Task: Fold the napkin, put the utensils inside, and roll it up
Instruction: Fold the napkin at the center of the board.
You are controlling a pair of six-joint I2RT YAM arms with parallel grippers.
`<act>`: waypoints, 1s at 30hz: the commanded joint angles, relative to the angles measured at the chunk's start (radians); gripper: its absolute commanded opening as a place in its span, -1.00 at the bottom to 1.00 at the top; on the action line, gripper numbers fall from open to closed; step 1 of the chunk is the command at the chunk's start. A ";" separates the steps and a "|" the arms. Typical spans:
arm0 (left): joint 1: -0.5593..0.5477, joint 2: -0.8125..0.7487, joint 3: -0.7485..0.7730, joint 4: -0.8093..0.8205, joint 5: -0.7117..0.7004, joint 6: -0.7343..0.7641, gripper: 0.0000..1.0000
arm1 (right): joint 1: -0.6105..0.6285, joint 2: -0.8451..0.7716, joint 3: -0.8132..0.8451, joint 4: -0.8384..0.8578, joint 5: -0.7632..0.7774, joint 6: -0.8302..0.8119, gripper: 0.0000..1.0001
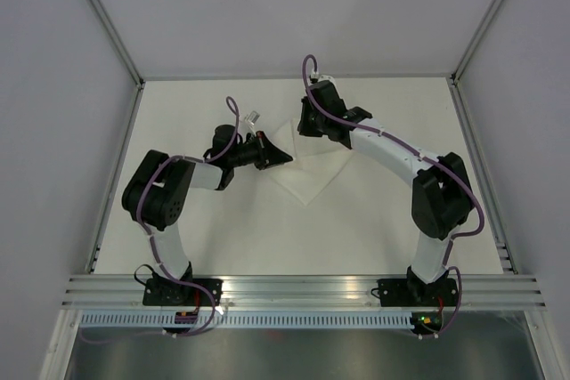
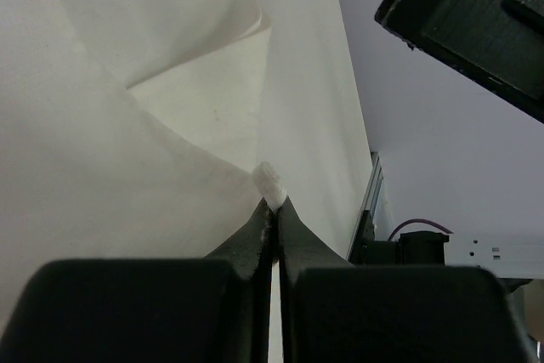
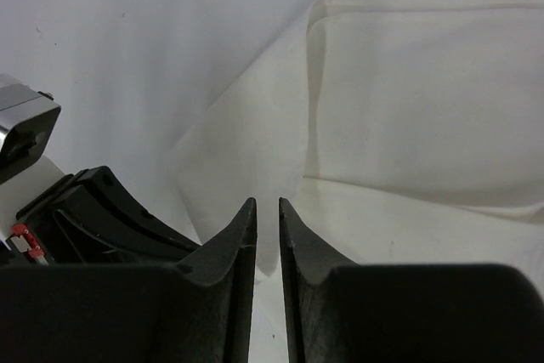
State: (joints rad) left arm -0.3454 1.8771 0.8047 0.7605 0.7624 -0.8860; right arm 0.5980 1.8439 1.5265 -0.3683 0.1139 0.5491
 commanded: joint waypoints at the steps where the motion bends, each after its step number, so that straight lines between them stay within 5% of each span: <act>1: -0.036 -0.064 0.005 0.042 0.014 0.068 -0.95 | -0.004 -0.064 0.001 -0.003 0.024 -0.009 -0.56; 21: -0.155 0.002 0.067 -0.185 -0.058 0.213 -0.95 | -0.006 -0.074 -0.020 -0.008 0.020 -0.017 -0.56; 30: -0.191 0.037 0.103 -0.250 -0.106 0.246 -0.62 | -0.006 -0.091 -0.061 0.003 0.009 -0.011 -0.56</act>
State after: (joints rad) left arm -0.5224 1.9026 0.8742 0.5304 0.6891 -0.7013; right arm 0.5980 1.8091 1.4765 -0.3809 0.1131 0.5423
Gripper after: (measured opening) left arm 0.163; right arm 0.220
